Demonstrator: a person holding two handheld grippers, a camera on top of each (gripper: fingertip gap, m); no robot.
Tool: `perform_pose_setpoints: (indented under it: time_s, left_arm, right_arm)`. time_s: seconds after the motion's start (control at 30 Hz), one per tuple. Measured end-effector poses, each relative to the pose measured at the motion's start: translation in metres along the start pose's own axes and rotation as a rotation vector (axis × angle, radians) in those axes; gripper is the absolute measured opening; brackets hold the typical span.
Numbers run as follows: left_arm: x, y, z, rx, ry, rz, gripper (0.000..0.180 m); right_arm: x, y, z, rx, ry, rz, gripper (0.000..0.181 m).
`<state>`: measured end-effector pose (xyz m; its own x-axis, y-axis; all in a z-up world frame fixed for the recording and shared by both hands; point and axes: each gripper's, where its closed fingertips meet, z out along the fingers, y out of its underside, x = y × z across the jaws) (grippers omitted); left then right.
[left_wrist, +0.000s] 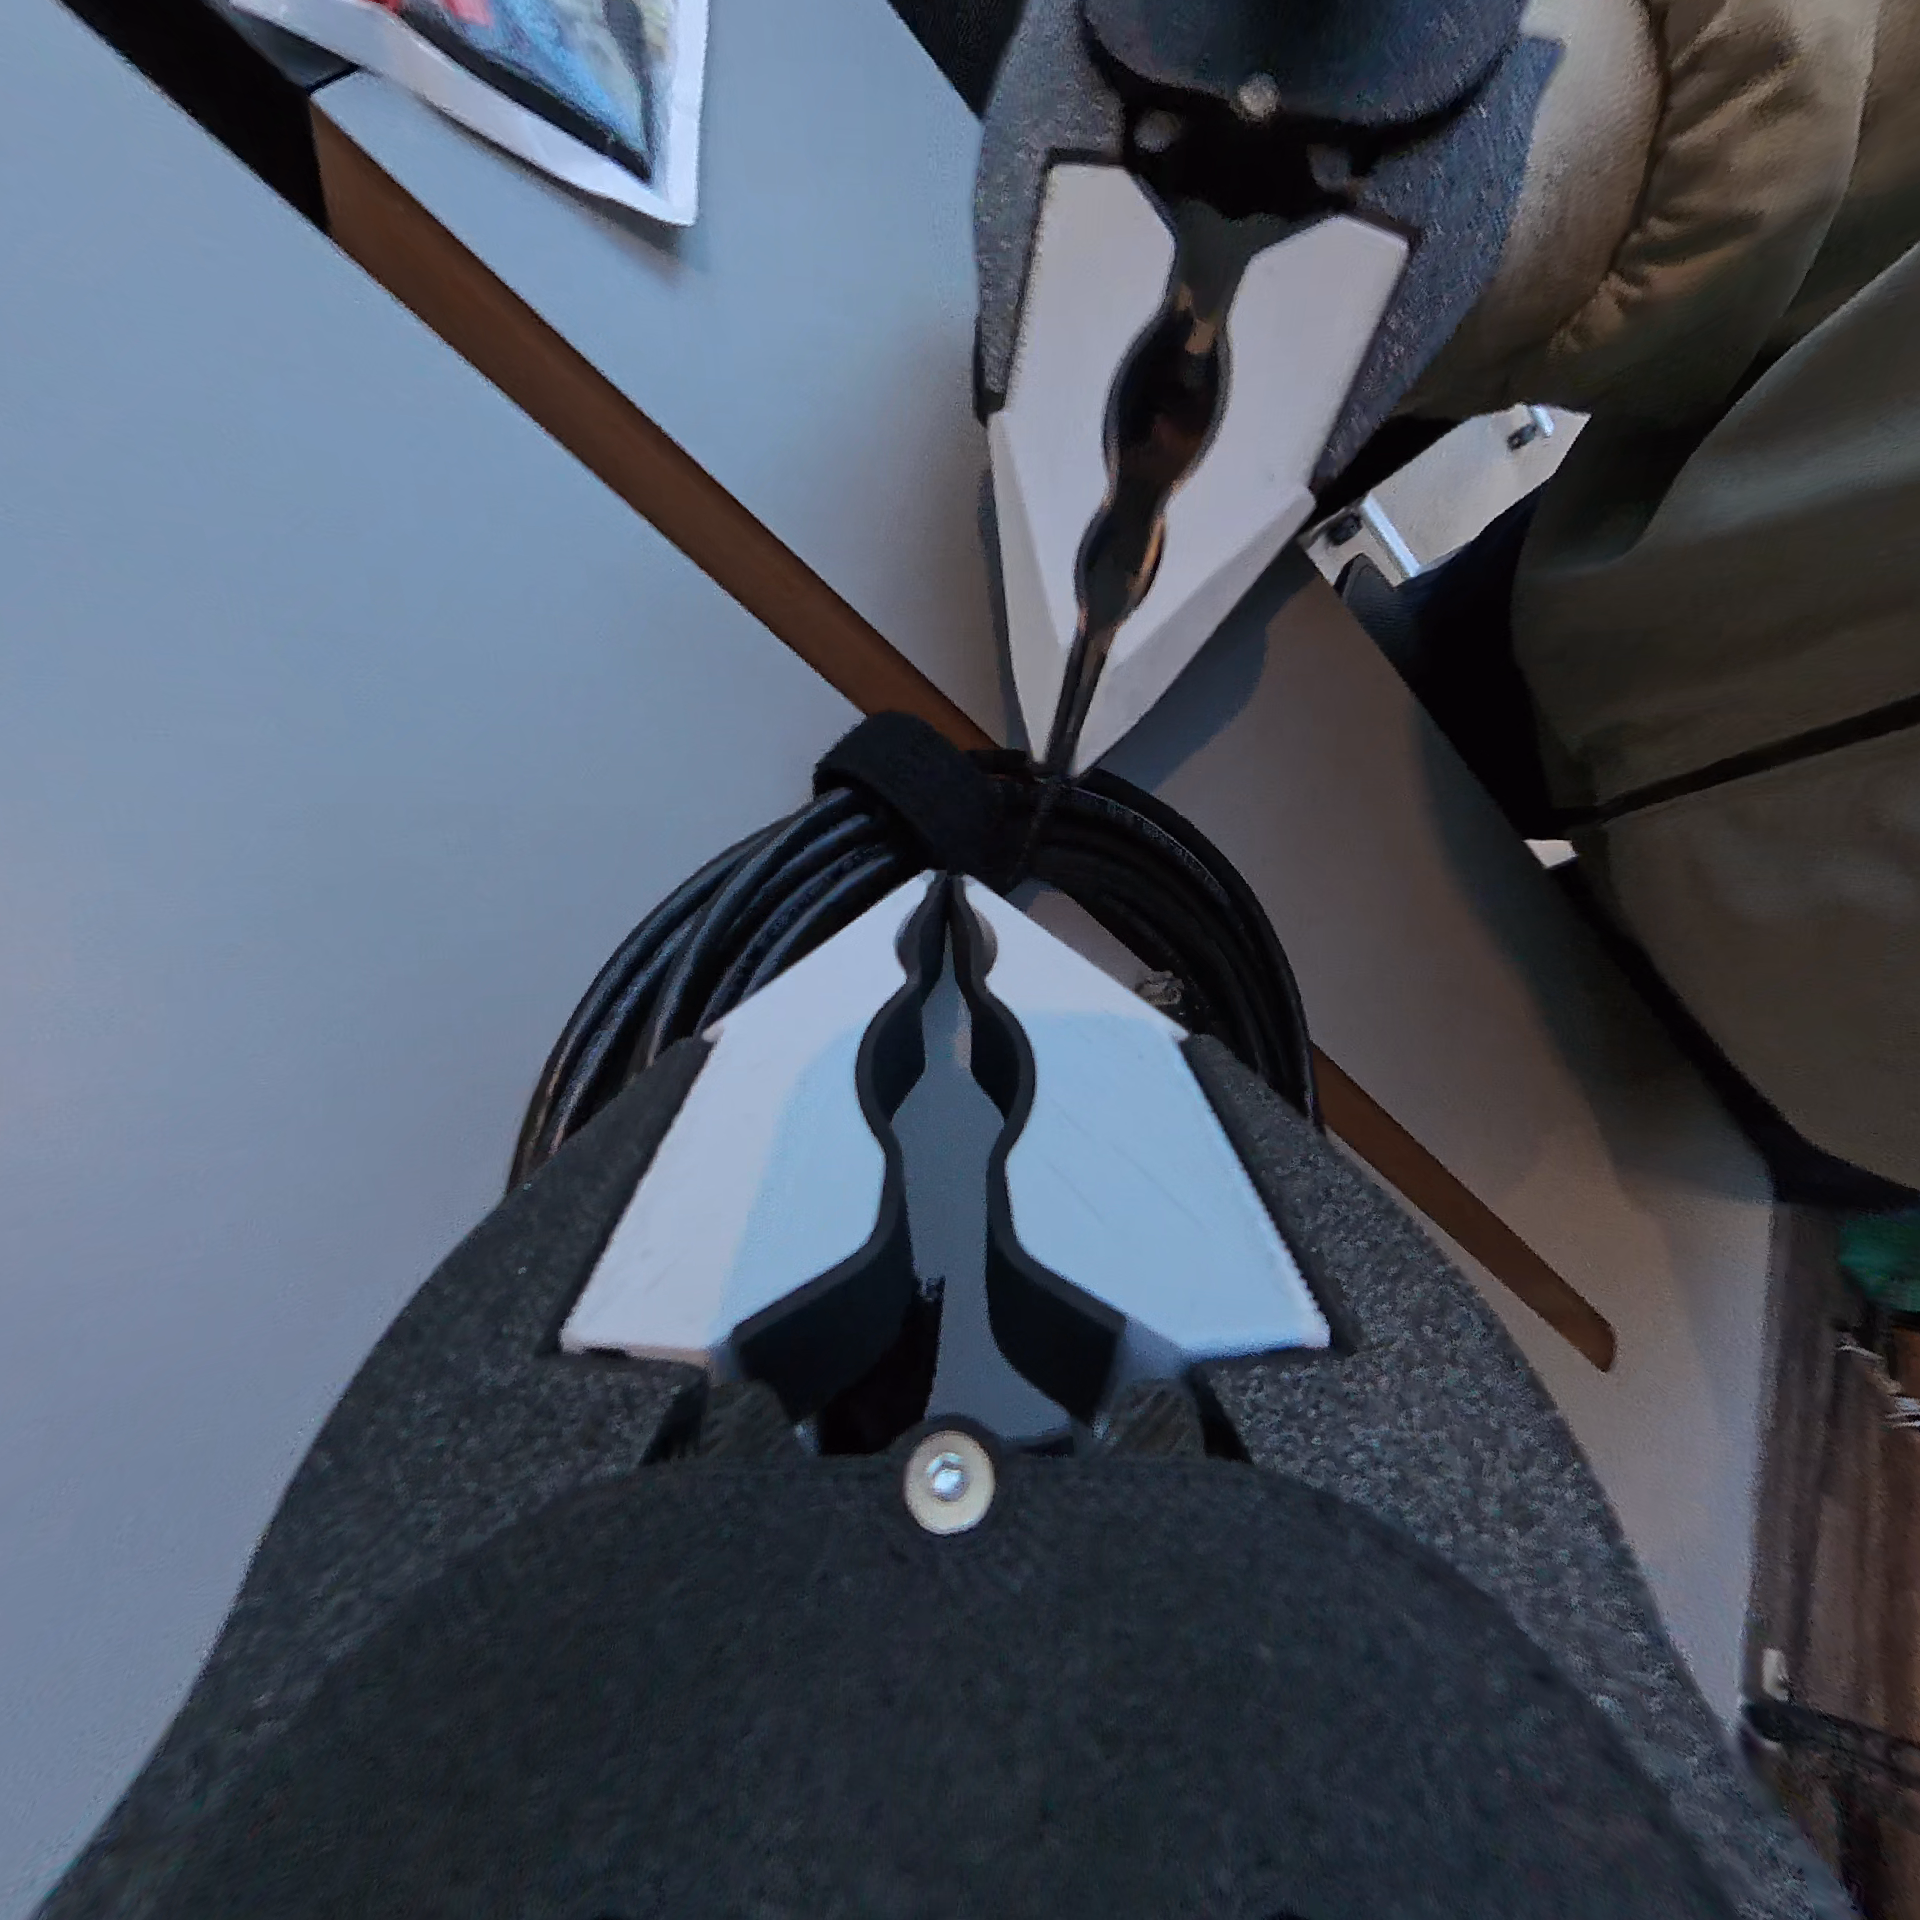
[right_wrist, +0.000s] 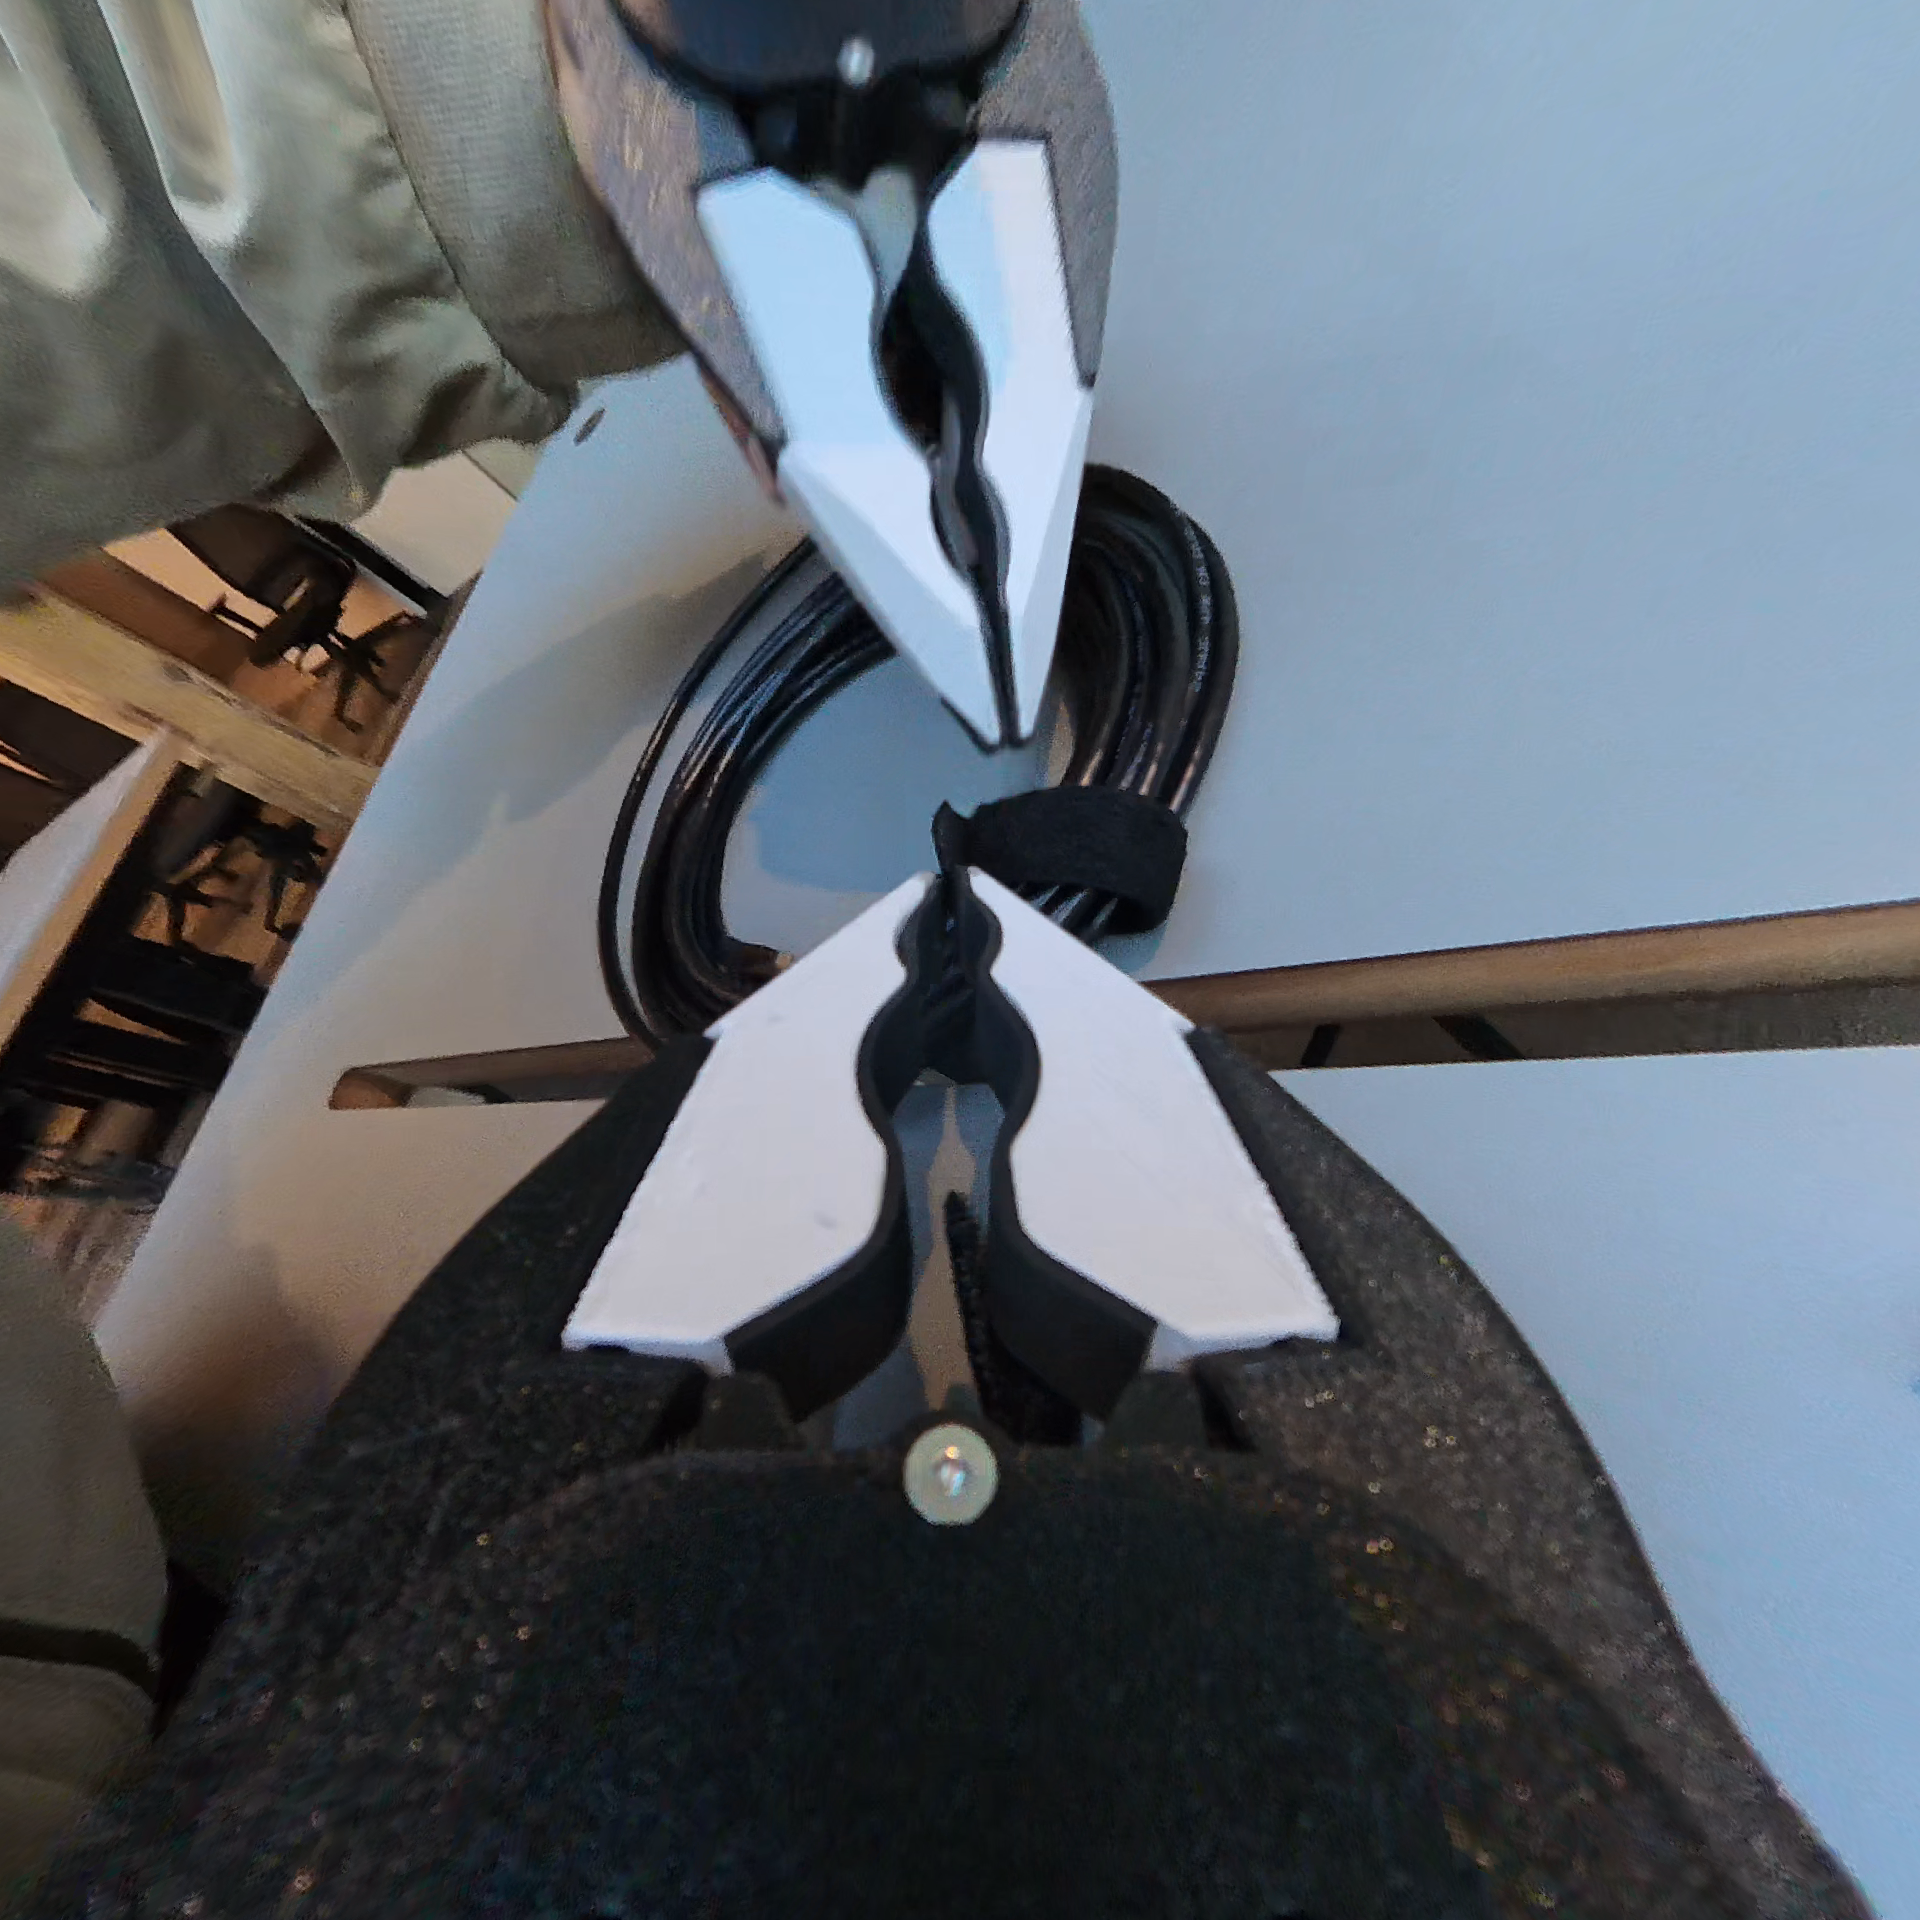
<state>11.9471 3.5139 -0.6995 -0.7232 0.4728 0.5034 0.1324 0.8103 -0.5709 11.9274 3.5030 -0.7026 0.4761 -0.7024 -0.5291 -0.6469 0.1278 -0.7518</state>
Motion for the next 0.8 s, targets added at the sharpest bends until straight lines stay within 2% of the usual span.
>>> perform_pose_setpoints:
  time_s: [0.13,0.23,0.33,0.5,0.6,0.67,0.73,0.8]
  left_arm:
    - [-0.002,-0.018,-0.014,0.062,0.004,-0.058,0.000]
    - [-0.006,-0.020,-0.002,0.056,-0.001,-0.115,0.007]
    - [-0.003,-0.012,0.010,0.043,-0.014,-0.078,0.000]
    - [-0.004,-0.004,0.021,0.032,-0.091,0.044,0.000]
    - [-0.004,-0.003,0.026,0.021,-0.129,0.131,0.000]
    - [-0.004,-0.003,0.026,0.043,-0.119,0.128,0.000]
    - [-0.004,-0.003,0.026,0.059,-0.127,0.131,0.000]
    - [-0.005,-0.003,0.026,0.063,-0.139,0.133,0.000]
  right_arm:
    - [-0.001,-0.002,0.001,0.012,0.007,-0.018,0.000]
    - [-0.001,-0.001,0.001,-0.002,0.014,-0.045,0.000]
    - [-0.002,-0.001,0.000,-0.014,0.024,-0.070,0.000]
    - [-0.007,-0.002,0.003,-0.019,0.053,-0.154,0.000]
    - [-0.009,-0.004,0.003,-0.027,0.129,-0.254,0.000]
    - [-0.005,-0.006,0.000,-0.046,0.182,-0.298,0.000]
    - [-0.001,-0.006,-0.002,-0.047,0.198,-0.281,0.000]
    - [0.008,-0.004,-0.003,-0.037,0.162,-0.109,0.000]
